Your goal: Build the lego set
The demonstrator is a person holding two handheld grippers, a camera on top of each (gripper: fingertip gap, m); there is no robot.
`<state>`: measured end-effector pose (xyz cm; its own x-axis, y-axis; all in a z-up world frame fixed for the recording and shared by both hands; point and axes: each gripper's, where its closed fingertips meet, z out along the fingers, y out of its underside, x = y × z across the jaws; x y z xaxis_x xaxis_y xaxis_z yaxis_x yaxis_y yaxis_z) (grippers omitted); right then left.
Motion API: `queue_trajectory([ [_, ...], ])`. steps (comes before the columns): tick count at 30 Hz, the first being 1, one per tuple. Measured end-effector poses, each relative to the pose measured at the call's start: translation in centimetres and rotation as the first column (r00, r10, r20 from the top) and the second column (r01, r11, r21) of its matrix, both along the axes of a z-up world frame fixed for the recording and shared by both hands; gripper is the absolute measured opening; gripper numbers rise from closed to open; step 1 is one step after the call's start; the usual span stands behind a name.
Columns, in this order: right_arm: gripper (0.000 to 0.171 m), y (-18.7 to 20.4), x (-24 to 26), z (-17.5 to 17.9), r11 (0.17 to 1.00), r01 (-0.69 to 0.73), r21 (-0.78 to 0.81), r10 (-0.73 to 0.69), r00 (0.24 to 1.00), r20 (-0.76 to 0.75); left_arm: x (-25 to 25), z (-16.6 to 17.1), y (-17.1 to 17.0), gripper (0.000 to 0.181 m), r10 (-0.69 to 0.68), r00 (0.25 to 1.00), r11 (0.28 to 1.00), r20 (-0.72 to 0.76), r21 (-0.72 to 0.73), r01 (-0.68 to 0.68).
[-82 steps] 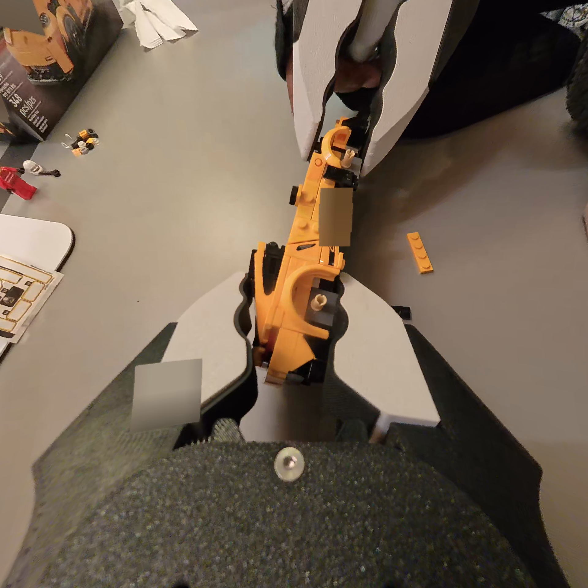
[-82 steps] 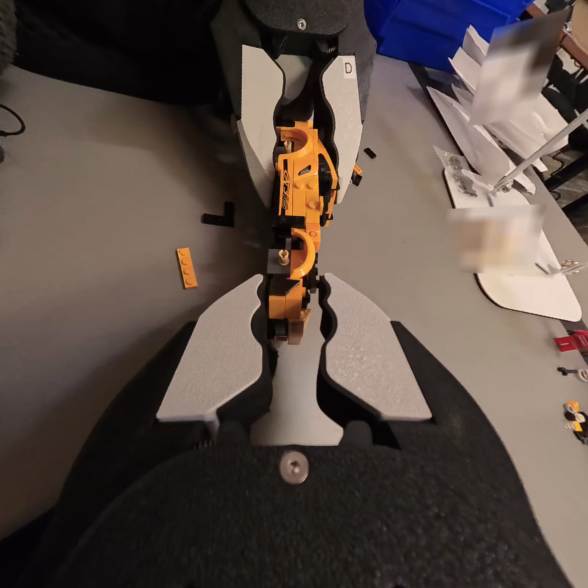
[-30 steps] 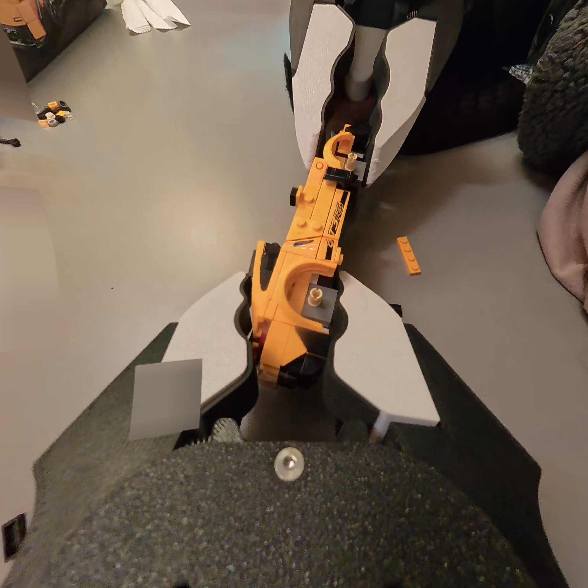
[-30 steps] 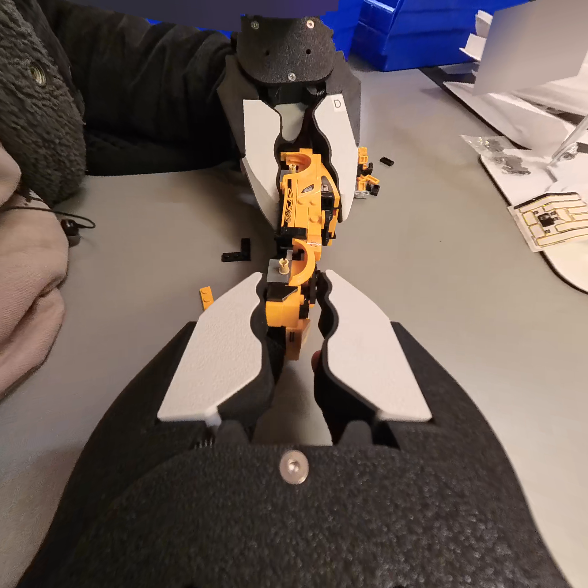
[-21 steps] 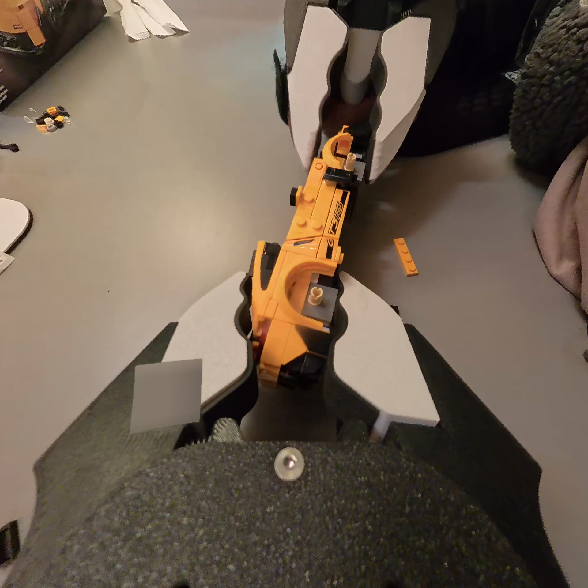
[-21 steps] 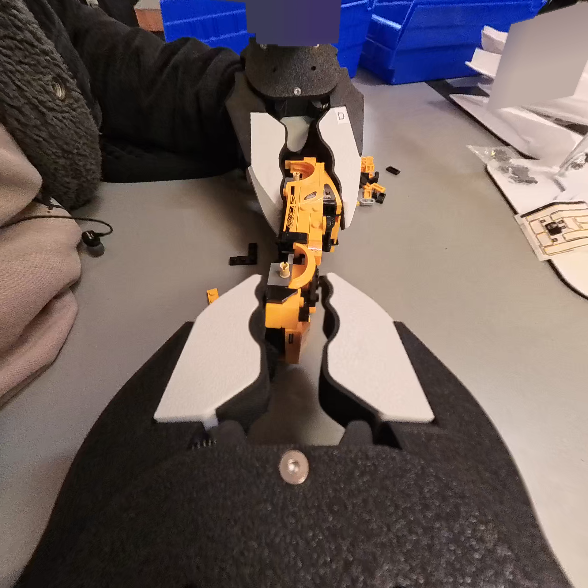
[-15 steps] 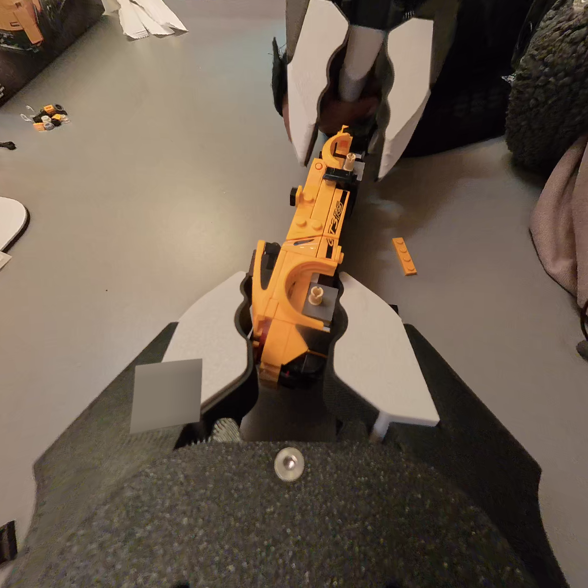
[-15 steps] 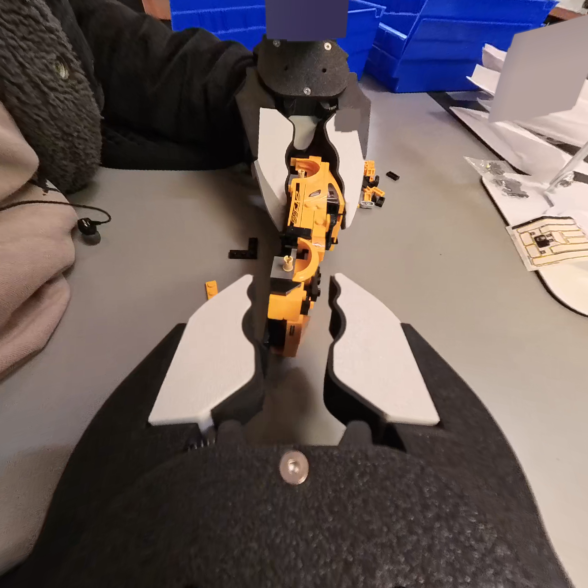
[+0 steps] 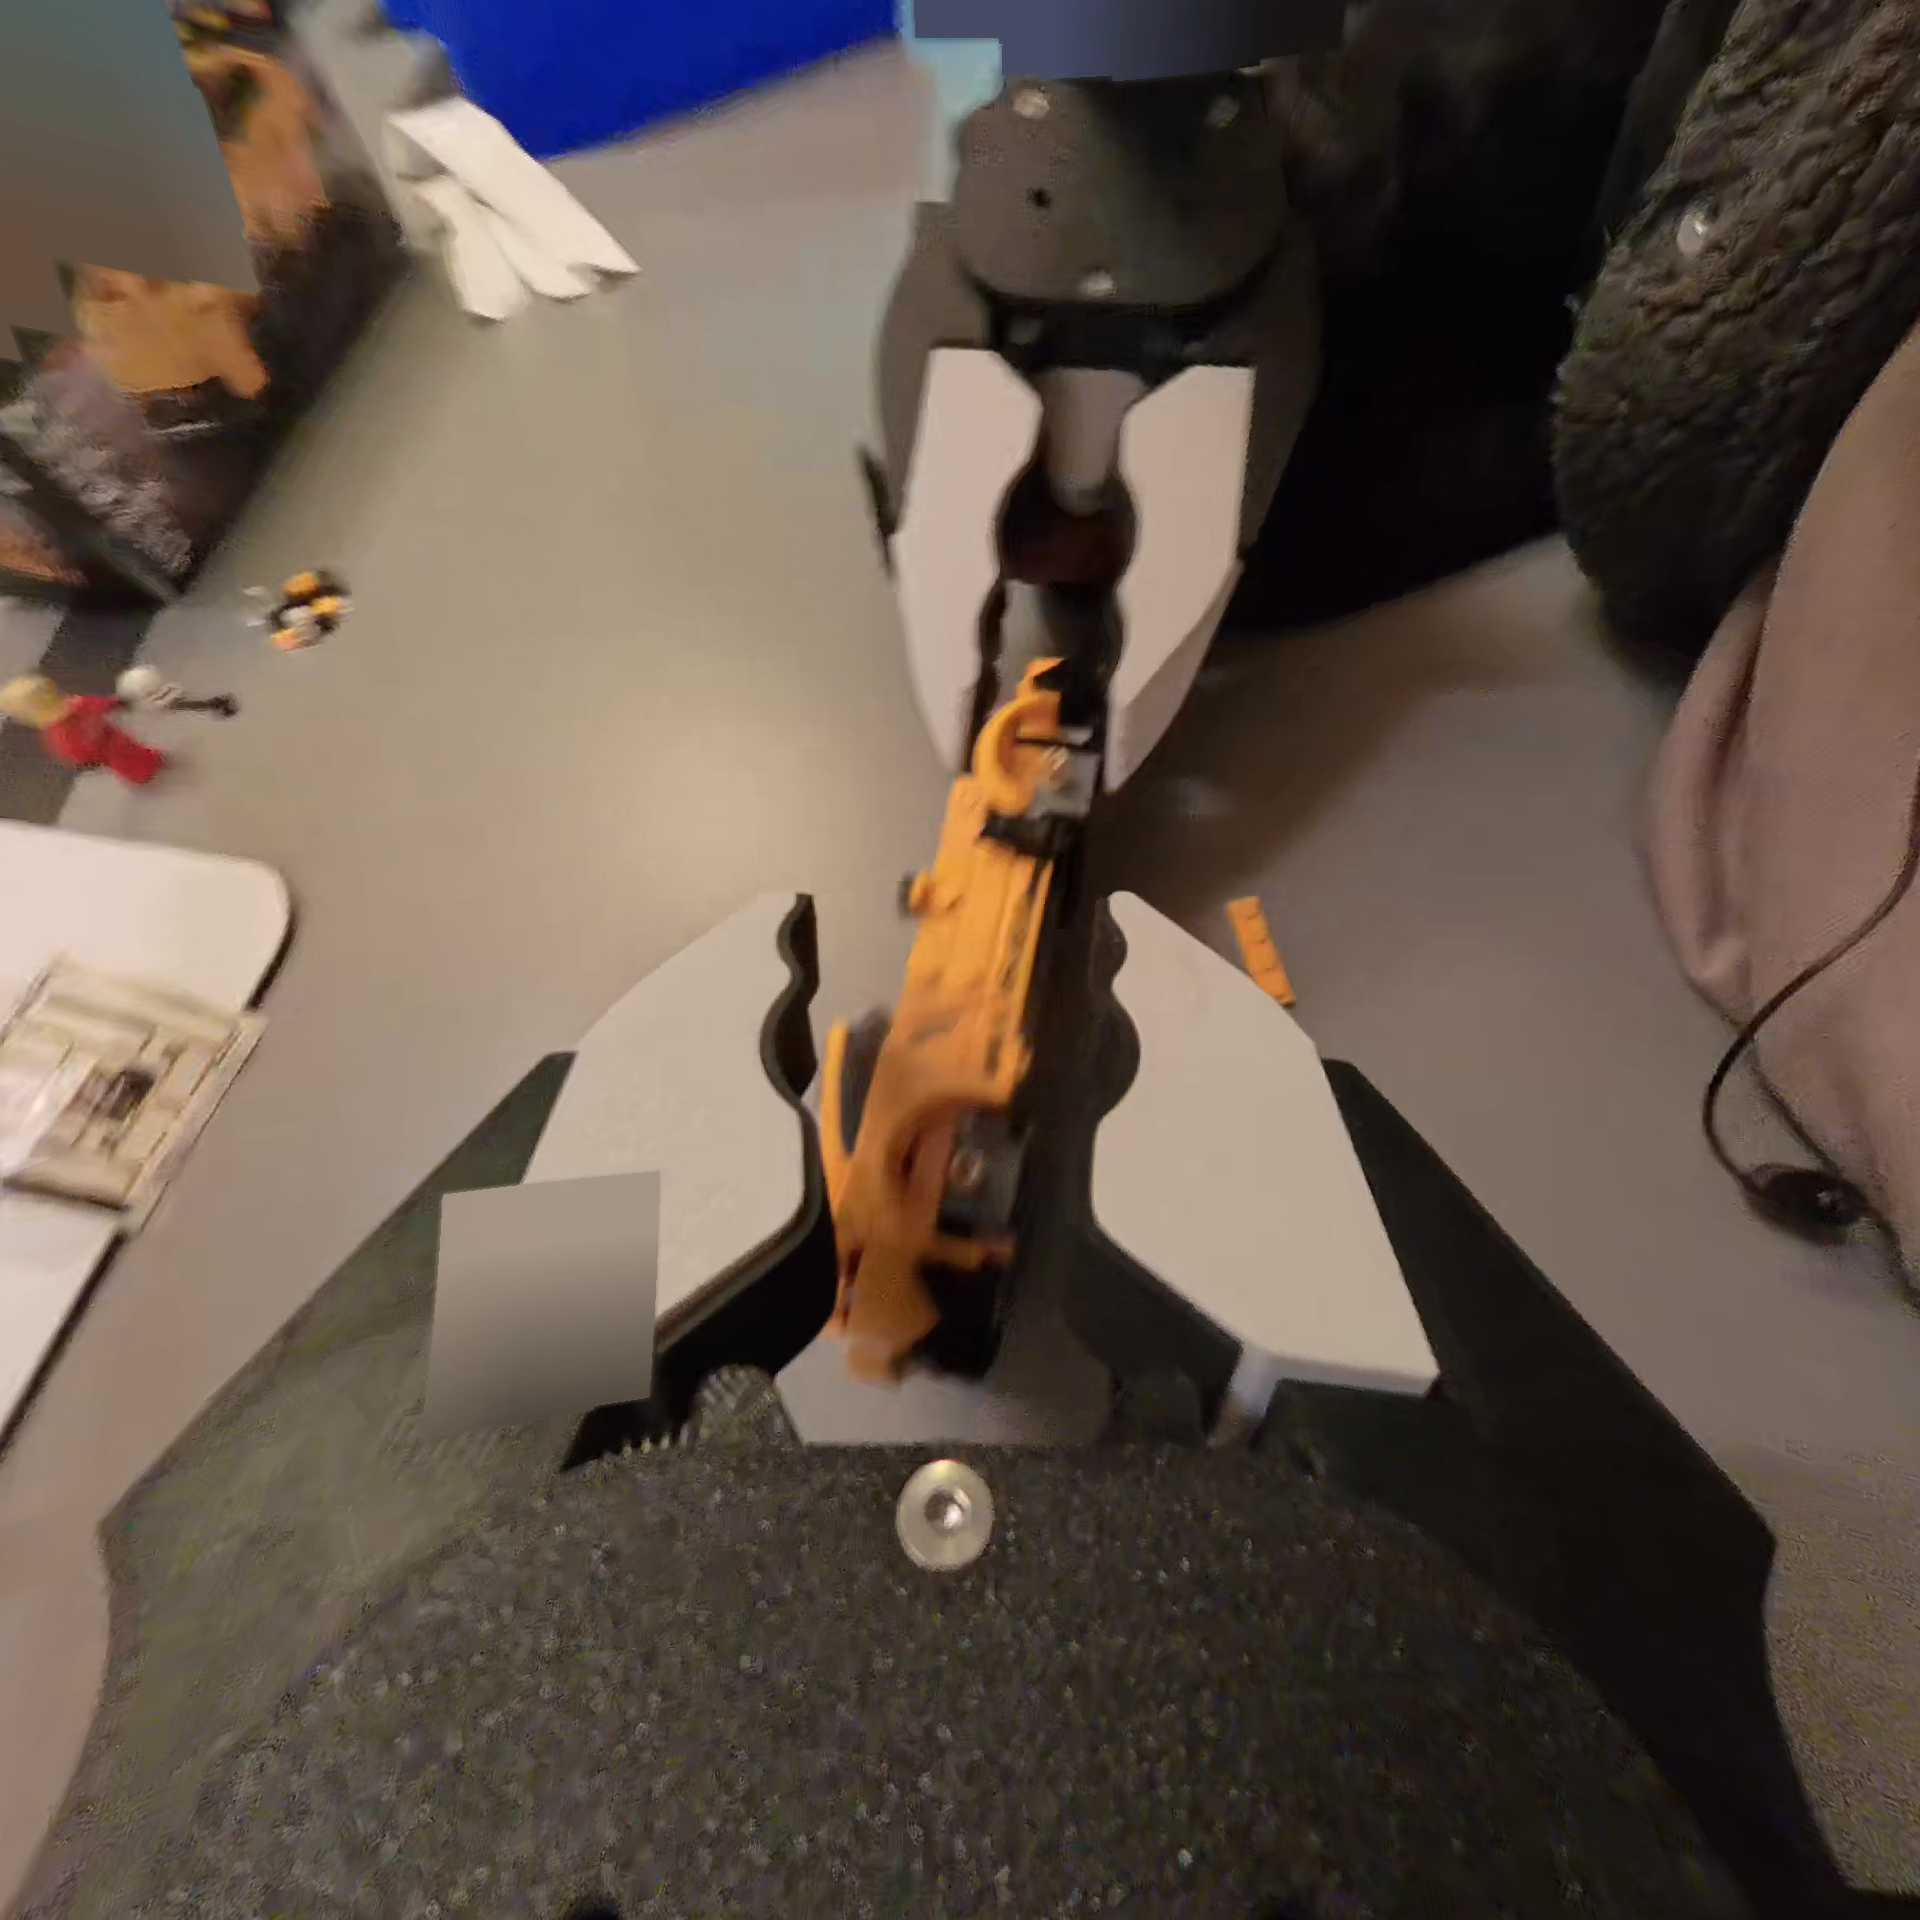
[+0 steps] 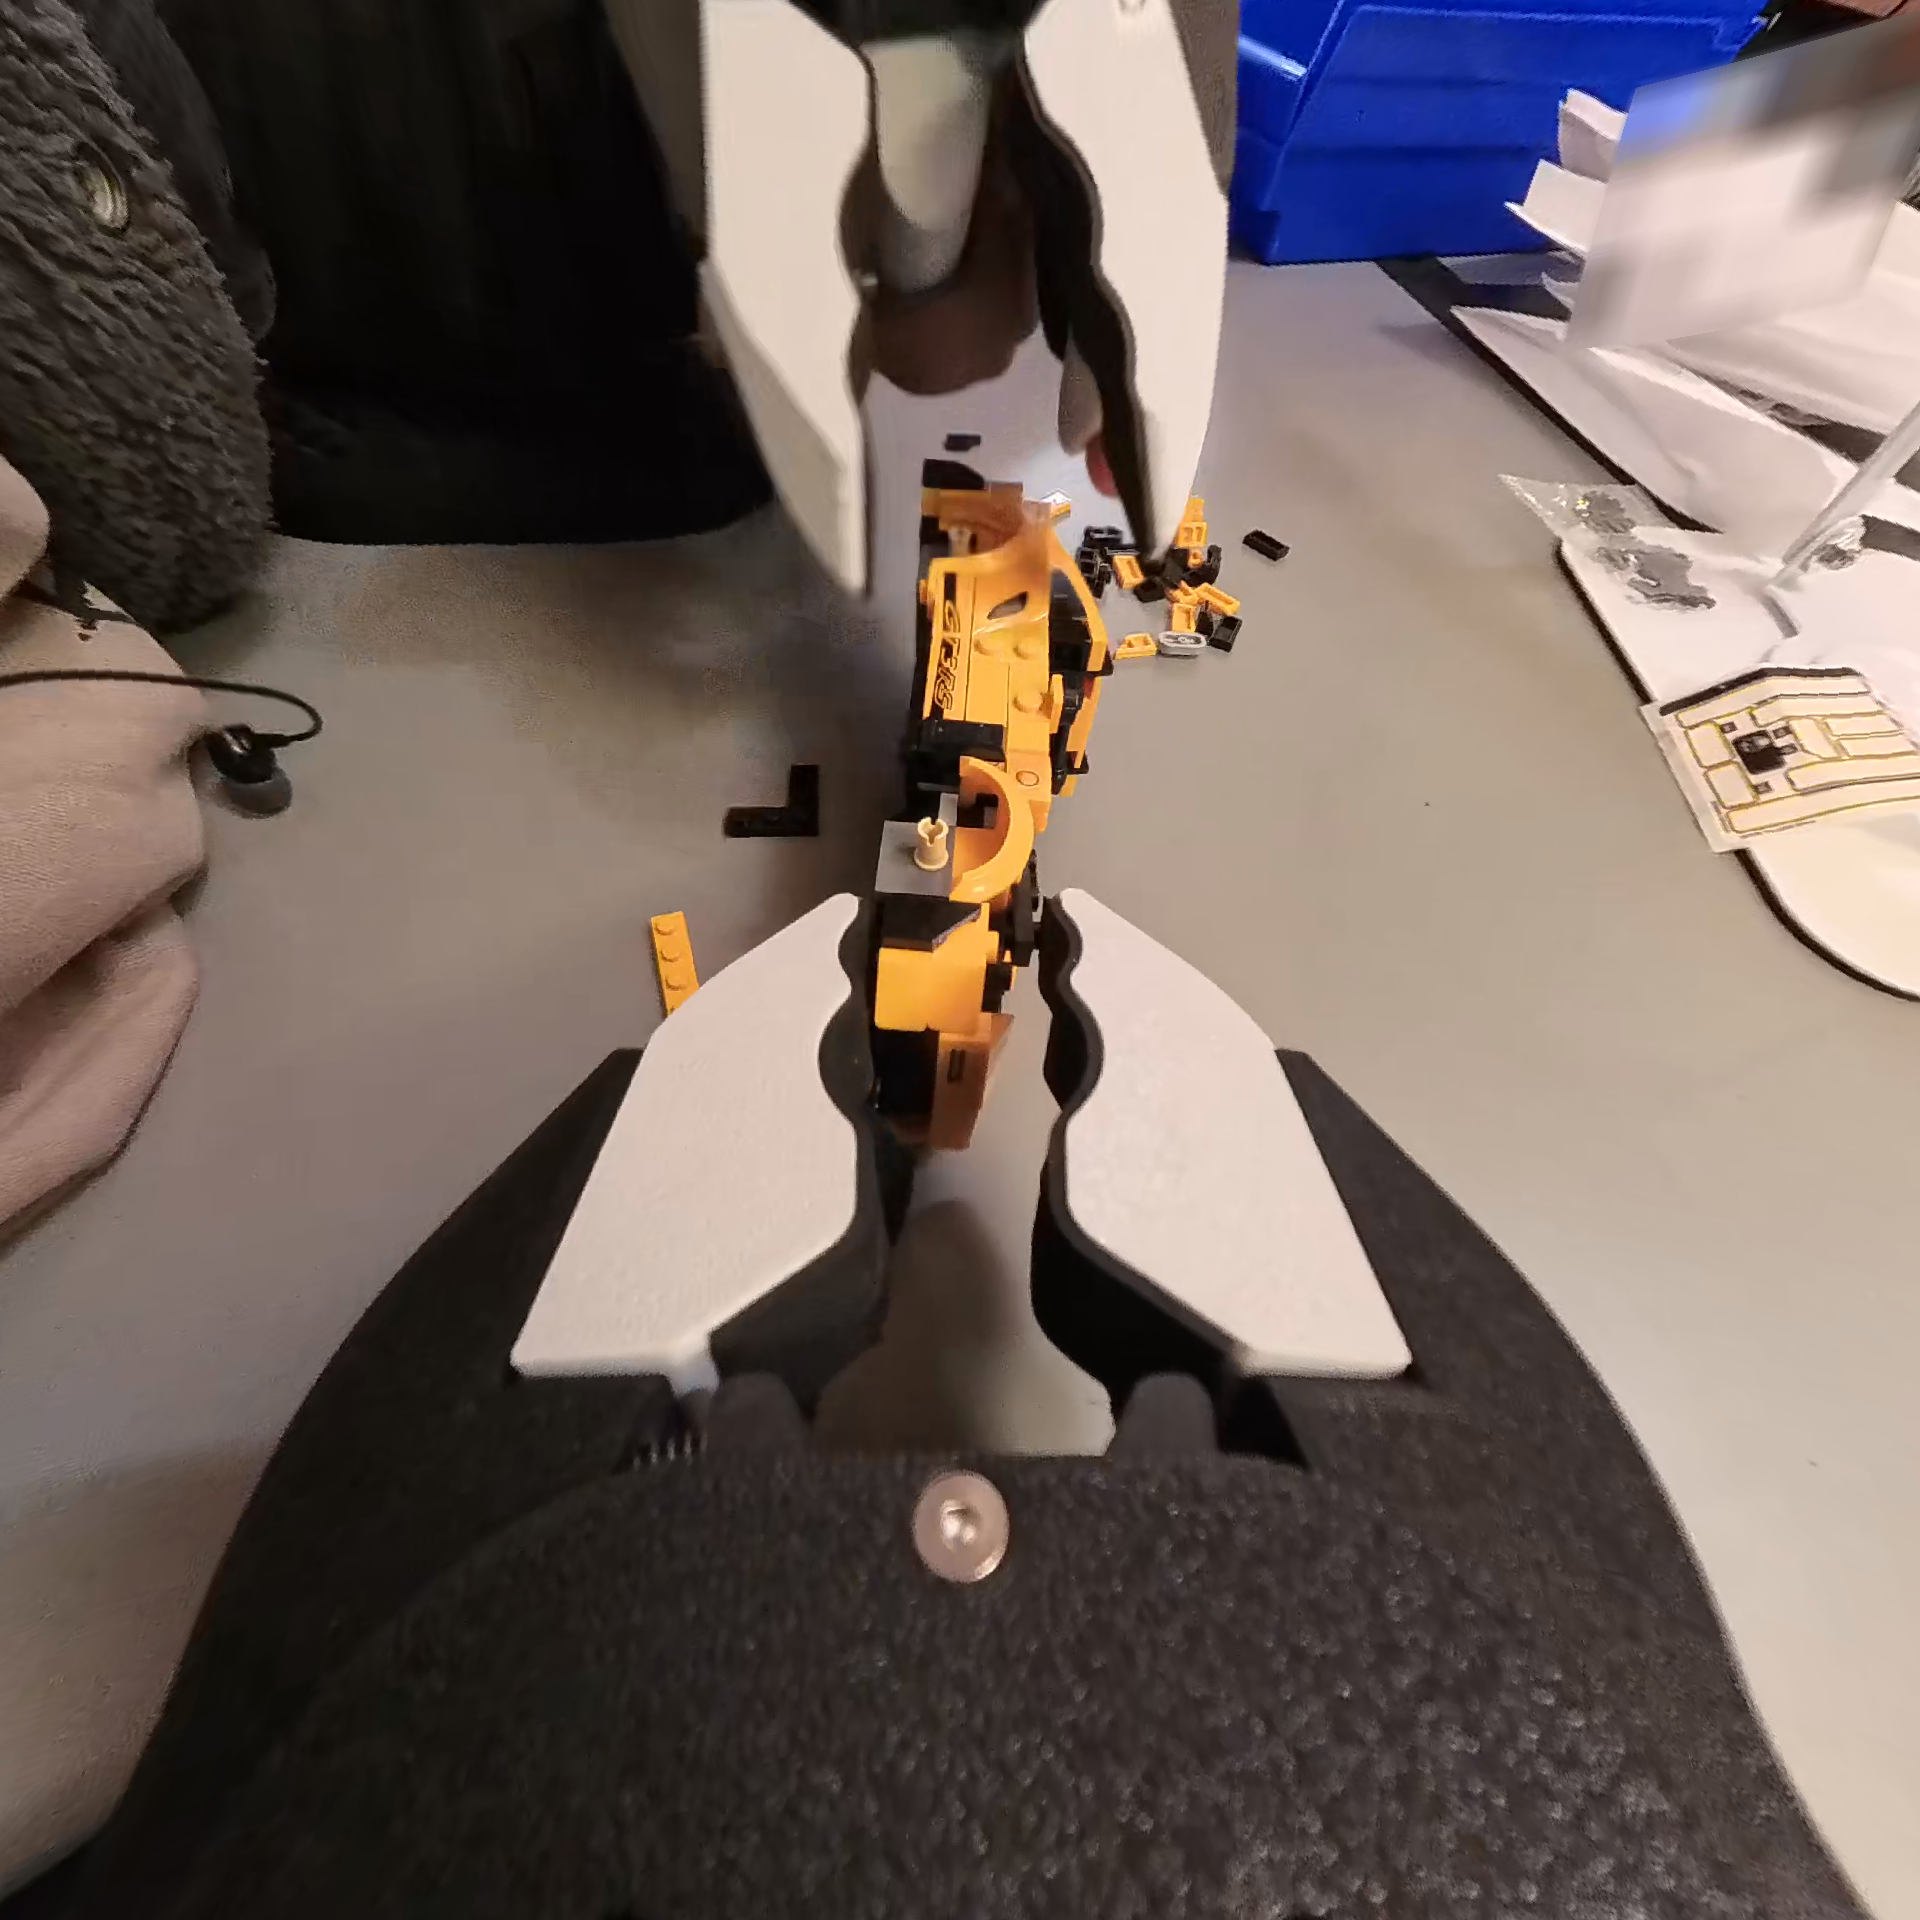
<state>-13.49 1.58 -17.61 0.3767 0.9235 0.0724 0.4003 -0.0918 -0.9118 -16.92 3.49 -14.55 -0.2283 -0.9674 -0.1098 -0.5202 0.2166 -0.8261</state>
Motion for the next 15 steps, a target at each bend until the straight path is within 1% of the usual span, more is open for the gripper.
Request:
queue_trajectory([
  [2, 0.03, 0.0, -0.1, 0.0, 1.0, -0.001, 0.002, 0.001, 1.0, 0.001, 1.9, -0.9, -1.5, 0.05, -0.051, 0.989, 0.997, -0.14, 0.051, 0.058],
  [4, 0.03, -0.1, -0.1, 0.0, 1.0, -0.001, 0.012, 0.001, 1.0, 0.005, 3.1, -2.5, -1.9, 0.052, -0.083, 0.957, 0.988, -0.279, 0.102, 0.115],
  [6, 0.03, -0.1, -0.1, 0.0, 1.0, -0.001, 0.02, 0.0, 1.0, 0.01, 3.7, -3.6, -1.9, 0.05, -0.098, 0.926, 0.985, -0.365, 0.099, 0.144],
  [8, 0.03, -0.2, -0.1, 0.0, 1.0, 0.0, 0.02, 0.0, 1.0, 0.01, 3.9, -4.0, -2.2, 0.041, -0.121, 0.905, 0.981, -0.408, 0.089, 0.172],
  [10, 0.03, -0.2, 0.0, 0.1, 1.0, 0.0, 0.016, 0.0, 1.0, 0.002, 3.9, -4.1, -2.0, 0.037, -0.122, 0.896, 0.976, -0.426, 0.114, 0.188],
  [15, 0.03, -0.5, 0.2, 0.1, 0.999, -0.024, 0.02, 0.024, 1.0, 0.001, 4.1, -4.1, -2.2, 0.036, -0.132, 0.902, 0.977, -0.411, 0.098, 0.188],
])
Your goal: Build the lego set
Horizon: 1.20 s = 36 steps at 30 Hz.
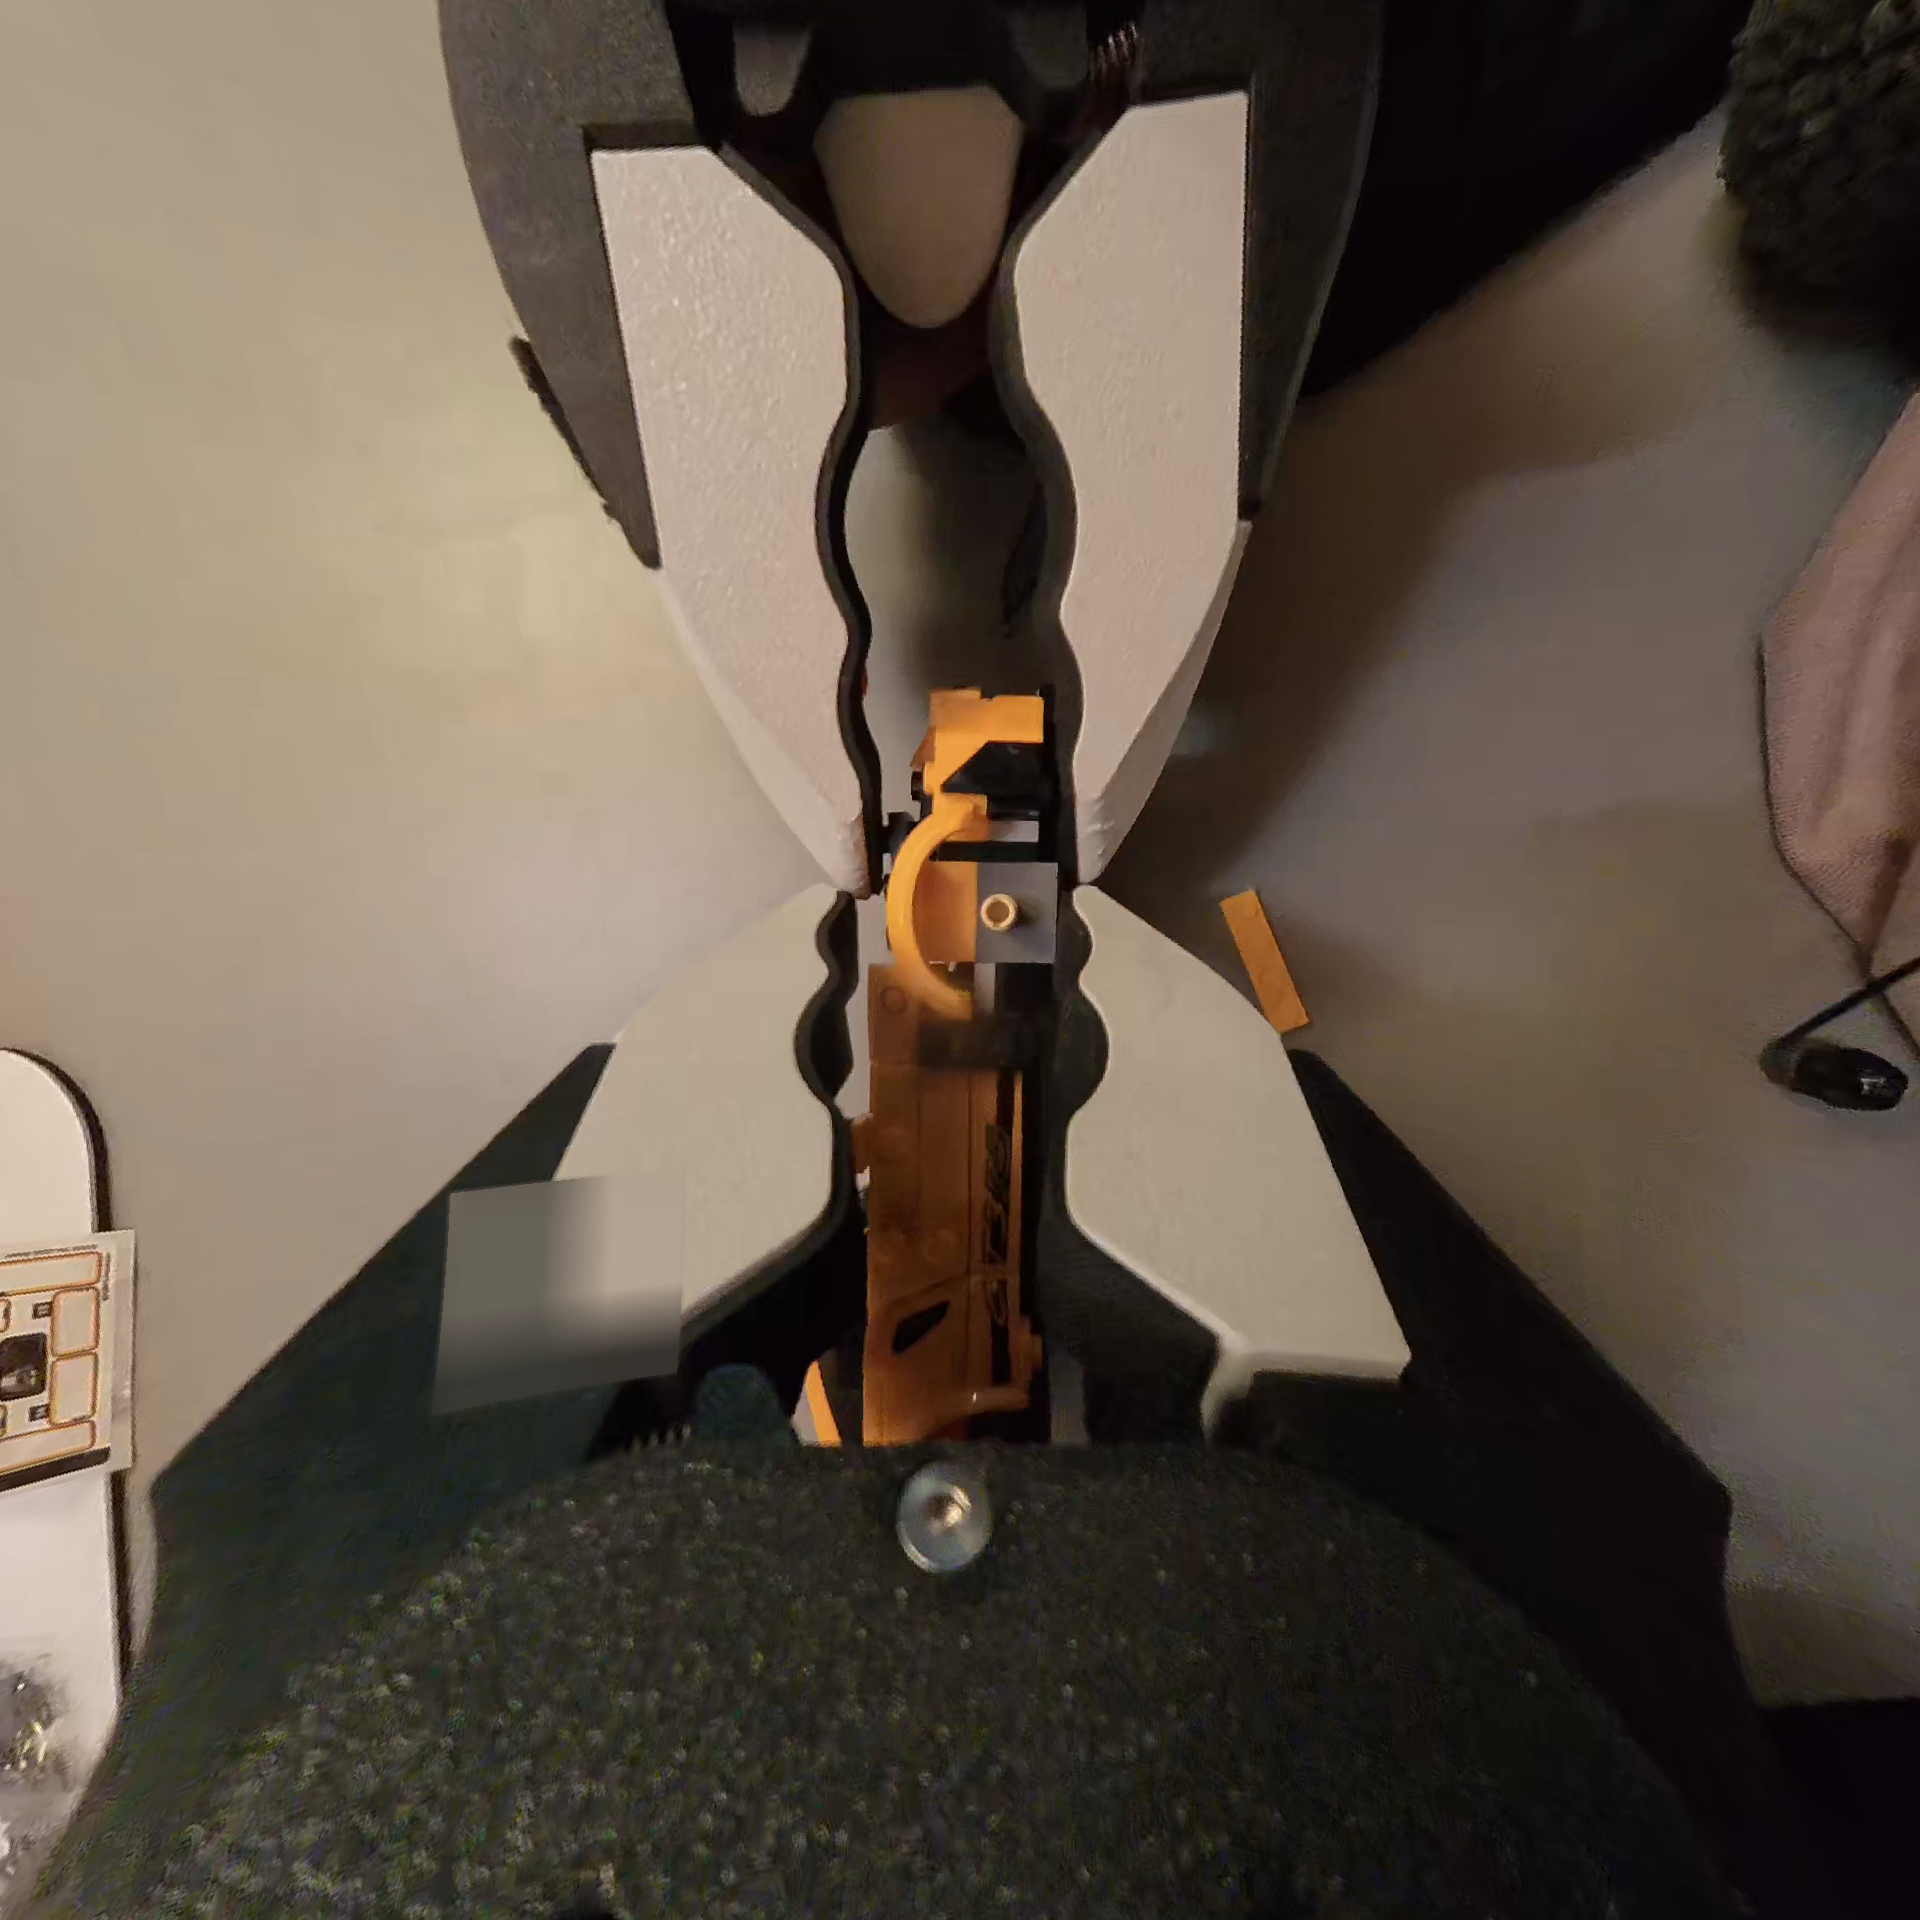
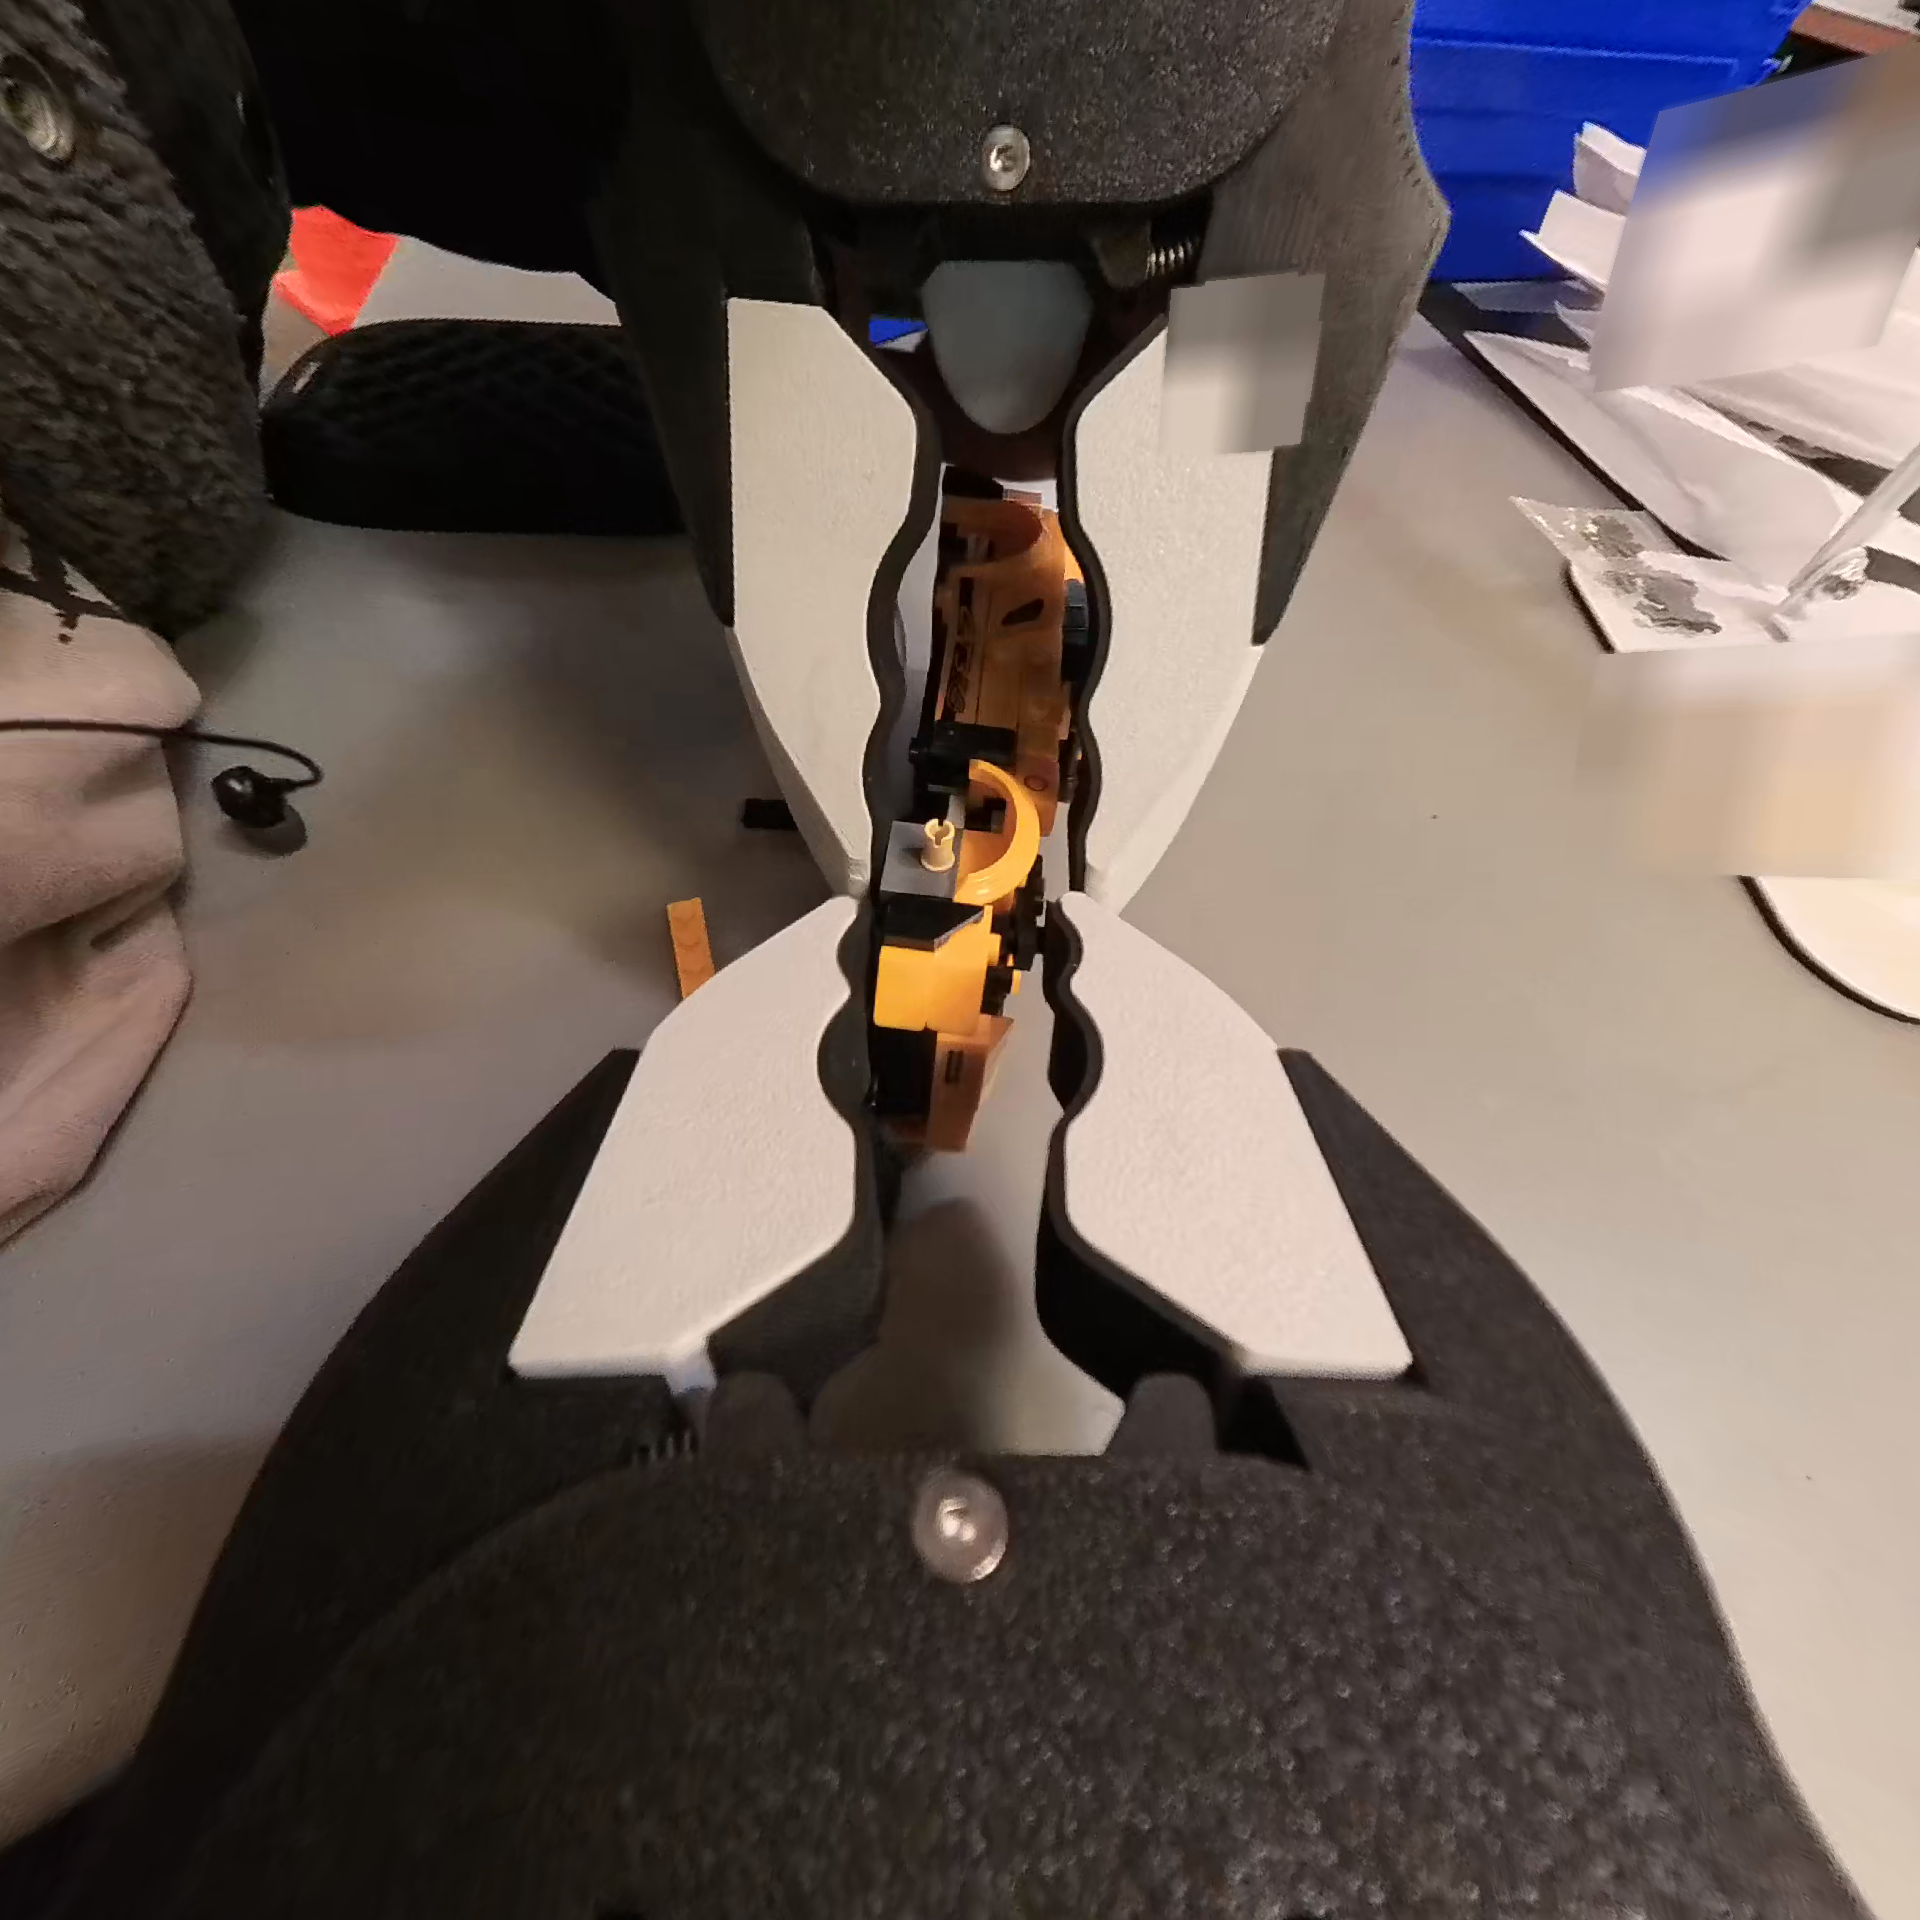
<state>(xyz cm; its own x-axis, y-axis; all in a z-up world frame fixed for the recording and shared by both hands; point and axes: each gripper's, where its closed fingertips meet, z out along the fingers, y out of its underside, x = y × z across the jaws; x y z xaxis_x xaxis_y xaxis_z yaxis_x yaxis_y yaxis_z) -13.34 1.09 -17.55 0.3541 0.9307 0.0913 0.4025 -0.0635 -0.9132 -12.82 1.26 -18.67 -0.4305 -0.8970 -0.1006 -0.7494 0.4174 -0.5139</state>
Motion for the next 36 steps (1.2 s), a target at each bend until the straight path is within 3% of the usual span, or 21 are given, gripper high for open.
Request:
queue_trajectory([
  [13, 0.029, -0.13, 0.35, 0.23, 0.997, -0.015, 0.081, 0.013, 1.0, 0.024, -0.08, -0.11, -0.41, 0.032, -0.022, 0.999, 0.998, 0.023, -0.05, 0.023],
  [33, 0.027, -0.14, 0.32, 0.16, 0.999, -0.014, 0.04, 0.014, 1.0, 0.006, -0.13, -0.14, -0.53, 0.032, -0.022, 1.0, 0.994, 0.014, -0.106, 0.024],
  [36, 0.038, -0.12, 0.37, 0.23, 0.999, -0.016, 0.029, 0.016, 1.0, 0.001, -0.12, -0.12, -0.56, 0.032, -0.021, 1.0, 0.994, 0.02, -0.109, 0.023],
])
